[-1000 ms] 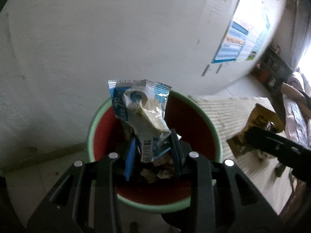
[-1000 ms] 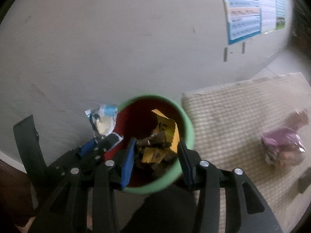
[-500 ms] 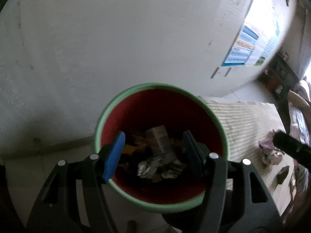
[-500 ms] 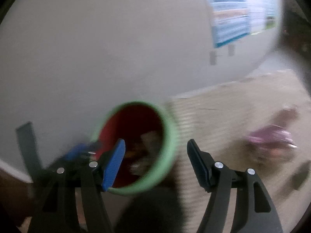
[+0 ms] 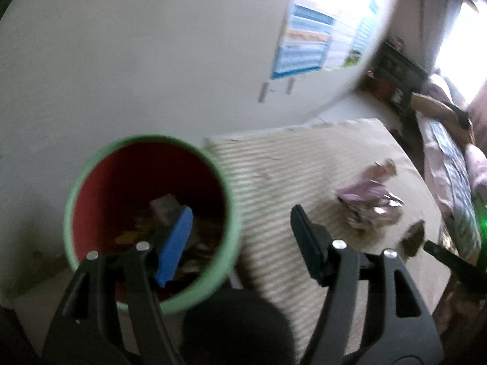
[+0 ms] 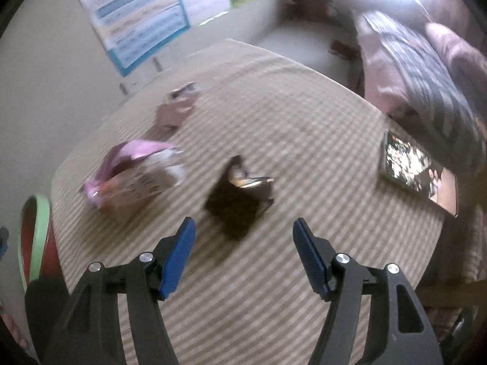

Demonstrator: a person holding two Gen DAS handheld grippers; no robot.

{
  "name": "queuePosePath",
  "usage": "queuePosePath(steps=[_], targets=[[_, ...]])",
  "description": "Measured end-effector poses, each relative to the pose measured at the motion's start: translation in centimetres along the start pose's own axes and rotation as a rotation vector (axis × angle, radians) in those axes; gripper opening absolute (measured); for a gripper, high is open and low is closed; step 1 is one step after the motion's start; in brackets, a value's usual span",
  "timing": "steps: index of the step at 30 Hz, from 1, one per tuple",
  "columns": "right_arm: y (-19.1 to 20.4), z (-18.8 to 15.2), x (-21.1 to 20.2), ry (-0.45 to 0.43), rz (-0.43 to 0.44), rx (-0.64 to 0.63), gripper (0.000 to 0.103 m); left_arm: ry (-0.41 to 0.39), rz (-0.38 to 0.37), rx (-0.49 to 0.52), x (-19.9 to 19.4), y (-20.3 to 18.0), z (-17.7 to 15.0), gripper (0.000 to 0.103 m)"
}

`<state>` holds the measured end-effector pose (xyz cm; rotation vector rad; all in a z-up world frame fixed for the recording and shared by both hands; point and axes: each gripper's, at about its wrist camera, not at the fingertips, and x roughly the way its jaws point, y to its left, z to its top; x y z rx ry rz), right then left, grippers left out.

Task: Collect trash
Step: 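Move both tools back over the remaining trash on the table, then grasp the dark chocolate wrapper with the right tool while the left tool grasps the white carton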

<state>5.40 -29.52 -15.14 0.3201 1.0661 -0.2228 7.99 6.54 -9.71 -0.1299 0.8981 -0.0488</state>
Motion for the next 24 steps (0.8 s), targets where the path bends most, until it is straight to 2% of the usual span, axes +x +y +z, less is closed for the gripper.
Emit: queuePosePath(steps=[5, 8, 10, 12, 13, 16, 20, 24], targets=[[-1.0, 1.5, 2.0, 0.029, 0.094, 0.081, 0.064, 0.031, -0.062, 0.097, 1.3, -5.3, -0.2, 0.065], [-0.6, 2.4, 3.0, 0.048, 0.117, 0.095, 0.065, 0.051, -0.102, 0.172, 2.3, -8.0, -0.1, 0.065], [-0.3, 2.9, 3.5, 0.059, 0.121, 0.100, 0.061, 0.064, -0.118, 0.211, 3.3, -9.3, 0.2, 0.066], [-0.3, 3.0, 4.0, 0.078, 0.140, 0.101, 0.053, 0.077, -0.122, 0.229, 4.5, -10.3, 0.7, 0.066], [-0.1, 3.1, 4.2, 0.086, 0.141, 0.098, 0.053, 0.083, -0.128, 0.238, 5.4, -10.8, 1.2, 0.066], [0.2, 3.0, 4.2, 0.077, 0.152, 0.076, 0.045, 0.114, -0.156, 0.294, 7.6, -12.3, 2.2, 0.066], [0.3, 2.3, 3.2, 0.063, 0.202, 0.072, 0.044, 0.177, -0.192, 0.376, 10.7, -14.3, 3.2, 0.066], [0.4, 0.0, 1.0, 0.041, 0.234, 0.044, 0.044, 0.203, -0.220, 0.391, 12.5, -15.4, 3.5, 0.066]])
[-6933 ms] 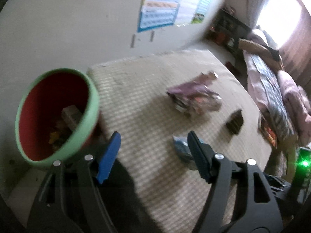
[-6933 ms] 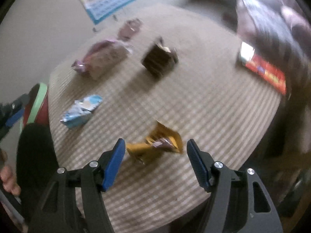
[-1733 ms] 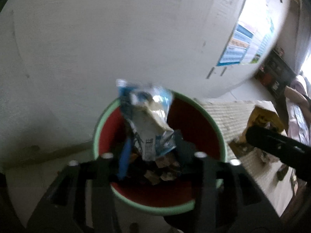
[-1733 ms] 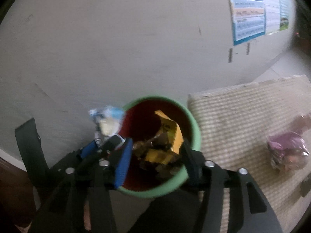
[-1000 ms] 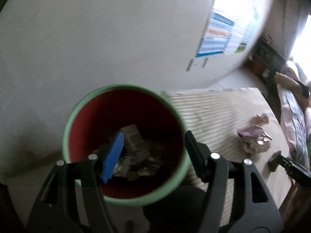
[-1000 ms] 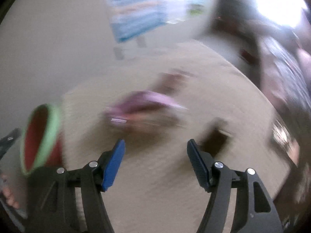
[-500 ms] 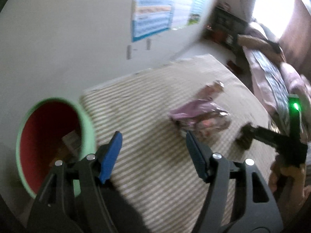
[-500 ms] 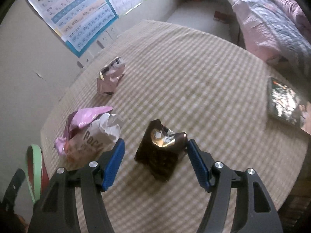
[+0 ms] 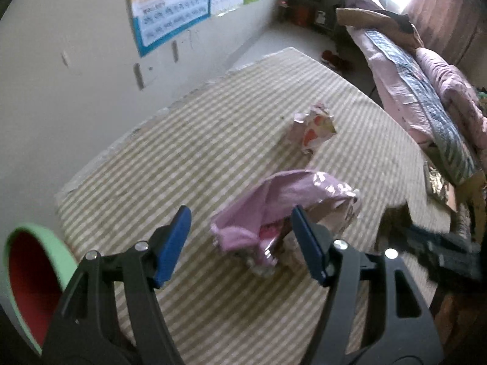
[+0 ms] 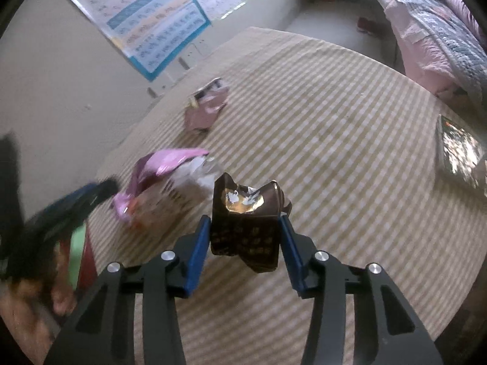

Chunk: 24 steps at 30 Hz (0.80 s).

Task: Collect trash
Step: 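Grasp the dark chocolate wrapper with the right tool while the left tool grasps the white carton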

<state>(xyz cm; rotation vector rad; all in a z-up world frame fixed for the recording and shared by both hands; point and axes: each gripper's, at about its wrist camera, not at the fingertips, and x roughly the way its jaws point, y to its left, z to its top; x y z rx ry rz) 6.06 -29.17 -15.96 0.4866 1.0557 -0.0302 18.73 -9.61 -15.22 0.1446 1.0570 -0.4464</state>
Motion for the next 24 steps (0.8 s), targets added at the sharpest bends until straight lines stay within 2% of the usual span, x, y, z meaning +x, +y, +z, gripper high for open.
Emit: queuePosePath(steps=[4, 10, 11, 12, 14, 17, 22, 24], targets=[[-0.1, -1.9, -0.8, 0.010, 0.013, 0.015, 0.044, 0.039, -0.041, 0.065, 1.8, -1.5, 0.7, 0.066], [-0.3, -2.9, -1.5, 0.023, 0.009, 0.017, 0.044, 0.095, -0.015, 0.084, 4.3, -2.2, 0.6, 0.066], [-0.4, -3.0, -1.6, 0.022, 0.010, 0.018, 0.044, 0.096, -0.004, 0.088, 4.4, -2.3, 0.4, 0.064], [-0.5, -3.0, -1.7, 0.020, 0.010, 0.020, 0.044, 0.094, 0.001, 0.088, 4.5, -2.3, 0.3, 0.055], [-0.5, -3.0, -1.7, 0.018, 0.010, 0.022, 0.044, 0.105, 0.001, 0.076, 4.6, -2.2, -0.2, 0.045], [-0.5, -3.0, -1.6, 0.022, 0.013, 0.022, 0.044, 0.092, -0.002, 0.050, 4.1, -1.9, -0.5, 0.041], [0.0, -3.2, -1.4, 0.031, 0.017, 0.019, 0.044, 0.098, -0.011, 0.034, 3.4, -1.9, -1.4, 0.040], [0.1, -3.4, -1.3, 0.034, 0.016, 0.017, 0.044, 0.098, 0.023, 0.026, 3.2, -1.8, -1.7, 0.047]])
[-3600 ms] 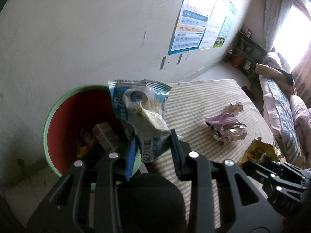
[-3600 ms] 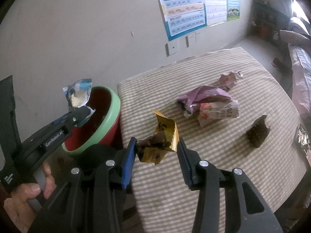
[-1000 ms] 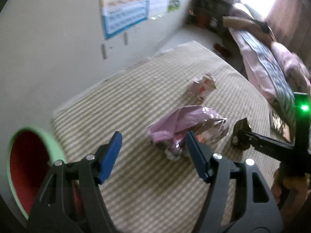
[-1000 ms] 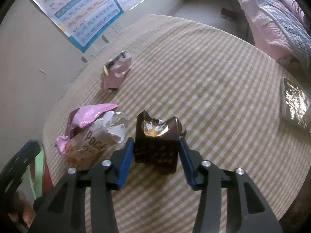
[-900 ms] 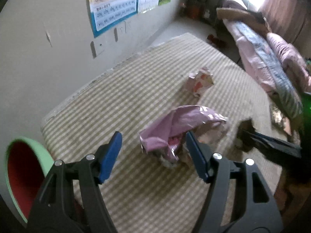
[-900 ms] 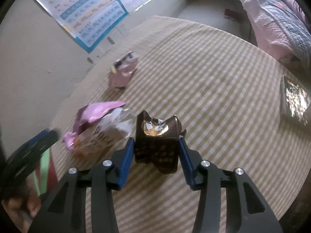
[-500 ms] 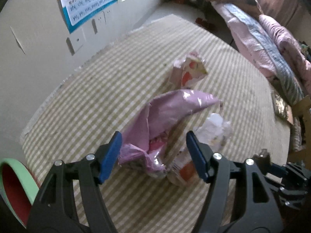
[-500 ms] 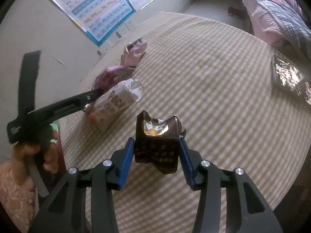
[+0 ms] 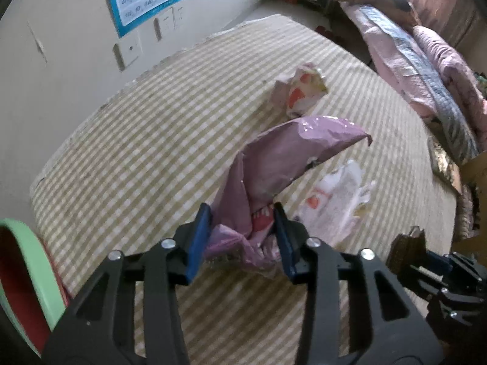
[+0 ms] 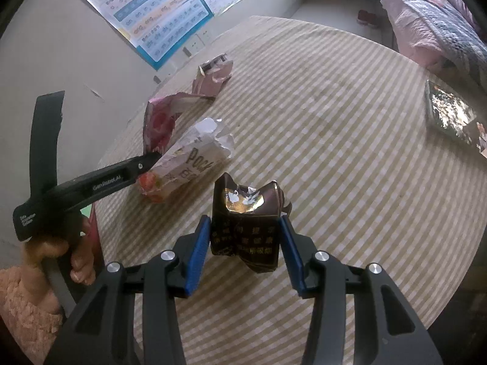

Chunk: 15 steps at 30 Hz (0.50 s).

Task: Collect trash
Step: 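Grasp the dark chocolate wrapper with the right tool while the left tool grasps the white carton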

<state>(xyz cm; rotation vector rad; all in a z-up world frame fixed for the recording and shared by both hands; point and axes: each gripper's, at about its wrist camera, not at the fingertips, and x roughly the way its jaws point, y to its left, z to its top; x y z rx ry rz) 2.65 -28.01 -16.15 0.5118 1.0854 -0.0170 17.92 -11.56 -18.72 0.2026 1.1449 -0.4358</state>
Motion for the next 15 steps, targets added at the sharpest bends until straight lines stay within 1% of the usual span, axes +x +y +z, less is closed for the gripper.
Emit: queuePosePath(steps=[2, 4, 6, 9, 12, 15], targets=[[0.0, 0.0, -0.1, -0.002, 0.000, 0.002, 0.044, -0.016, 0.026, -0.035, -0.4, 0.5, -0.4, 0.057], [0.0, 0.0, -0.1, -0.004, -0.001, 0.003, 0.045, -0.033, 0.018, -0.083, -1.0, 1.3, -1.0, 0.057], [-0.2, 0.1, -0.1, -0.005, -0.004, 0.002, 0.045, -0.062, 0.029, -0.096, -1.9, 1.7, -1.5, 0.057], [-0.3, 0.1, -0.2, -0.009, -0.002, 0.012, 0.045, -0.138, 0.047, -0.051, -4.1, 1.0, -2.1, 0.057], [-0.4, 0.0, -0.1, -0.007, 0.001, 0.016, 0.045, -0.205, 0.032, 0.044, -6.1, -1.3, -2.2, 0.057], [-0.5, -0.1, -0.4, -0.007, 0.005, 0.017, 0.045, -0.217, -0.003, 0.120, -6.3, -3.4, -1.8, 0.057]])
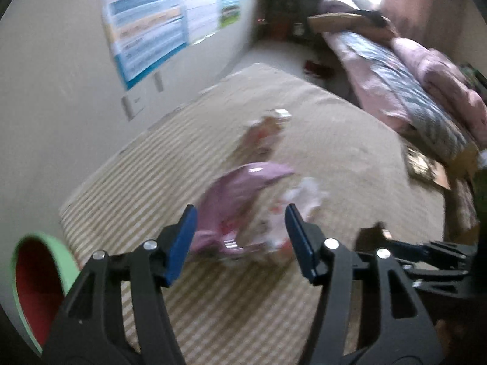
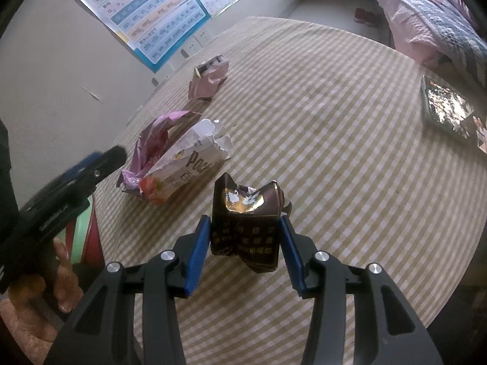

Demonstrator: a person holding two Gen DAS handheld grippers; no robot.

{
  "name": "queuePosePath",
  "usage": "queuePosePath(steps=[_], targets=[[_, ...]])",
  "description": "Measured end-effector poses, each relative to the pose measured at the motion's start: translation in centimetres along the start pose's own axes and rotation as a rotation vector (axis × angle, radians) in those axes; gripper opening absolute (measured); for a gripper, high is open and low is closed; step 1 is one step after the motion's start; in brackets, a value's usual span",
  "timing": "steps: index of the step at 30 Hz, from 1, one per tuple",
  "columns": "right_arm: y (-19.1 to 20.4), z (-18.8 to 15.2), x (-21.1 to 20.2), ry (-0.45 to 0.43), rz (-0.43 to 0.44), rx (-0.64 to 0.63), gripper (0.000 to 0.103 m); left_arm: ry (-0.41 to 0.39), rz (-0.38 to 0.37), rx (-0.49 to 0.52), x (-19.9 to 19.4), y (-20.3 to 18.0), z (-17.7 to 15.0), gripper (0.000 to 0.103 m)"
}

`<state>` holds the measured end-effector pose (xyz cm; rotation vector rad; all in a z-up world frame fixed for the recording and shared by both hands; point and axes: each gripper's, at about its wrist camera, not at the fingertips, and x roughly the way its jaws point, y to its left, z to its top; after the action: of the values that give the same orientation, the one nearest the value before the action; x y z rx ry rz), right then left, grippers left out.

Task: Collect trash
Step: 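Grasp the dark chocolate wrapper with the right tool while the left tool grasps the white carton, then carry the white carton with the left tool while the right tool carries the chocolate wrapper to the bucket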

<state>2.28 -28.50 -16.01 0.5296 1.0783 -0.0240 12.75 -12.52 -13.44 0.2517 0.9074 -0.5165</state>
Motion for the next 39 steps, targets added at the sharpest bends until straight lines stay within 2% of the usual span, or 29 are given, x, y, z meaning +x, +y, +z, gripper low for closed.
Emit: queuePosePath(steps=[5, 8, 10, 12, 13, 16, 18, 20, 28, 39], targets=[[-0.3, 0.1, -0.8, -0.013, 0.004, 0.009, 0.045, 0.082, -0.050, 0.086, 2.8, -2.9, 0.1, 0.057], [-0.5, 0.0, -1.1, -0.010, 0.004, 0.007, 0.045, 0.154, -0.059, 0.075, 4.5, -3.1, -0.4, 0.057], [-0.6, -0.1, -1.1, -0.013, 0.003, 0.009, 0.045, 0.175, -0.061, 0.066, 5.3, -3.1, -0.5, 0.057], [-0.6, -0.1, -1.0, -0.011, 0.003, 0.013, 0.045, 0.181, -0.069, 0.056, 5.7, -2.9, -0.5, 0.050], [-0.6, -0.1, -0.9, -0.010, 0.001, 0.014, 0.045, 0.183, -0.072, 0.047, 5.7, -2.8, -0.5, 0.050], [-0.6, -0.1, -0.9, -0.010, -0.005, 0.011, 0.045, 0.178, -0.089, 0.028, 5.2, -2.6, -0.7, 0.041], [-0.5, -0.1, -1.0, -0.014, -0.005, 0.010, 0.045, 0.172, -0.086, 0.031, 4.7, -2.6, -0.8, 0.030], [-0.3, -0.1, -1.1, -0.019, -0.002, 0.007, 0.045, 0.158, -0.084, 0.031, 3.7, -2.8, -1.0, 0.025], [1.2, -0.2, -2.2, -0.052, 0.000, -0.032, 0.045, 0.078, -0.107, -0.084, -1.4, -2.0, -2.5, 0.024], [3.4, 0.1, -4.2, -0.091, 0.025, -0.066, 0.045, 0.014, -0.034, -0.218, -6.6, 1.4, -4.9, 0.024]])
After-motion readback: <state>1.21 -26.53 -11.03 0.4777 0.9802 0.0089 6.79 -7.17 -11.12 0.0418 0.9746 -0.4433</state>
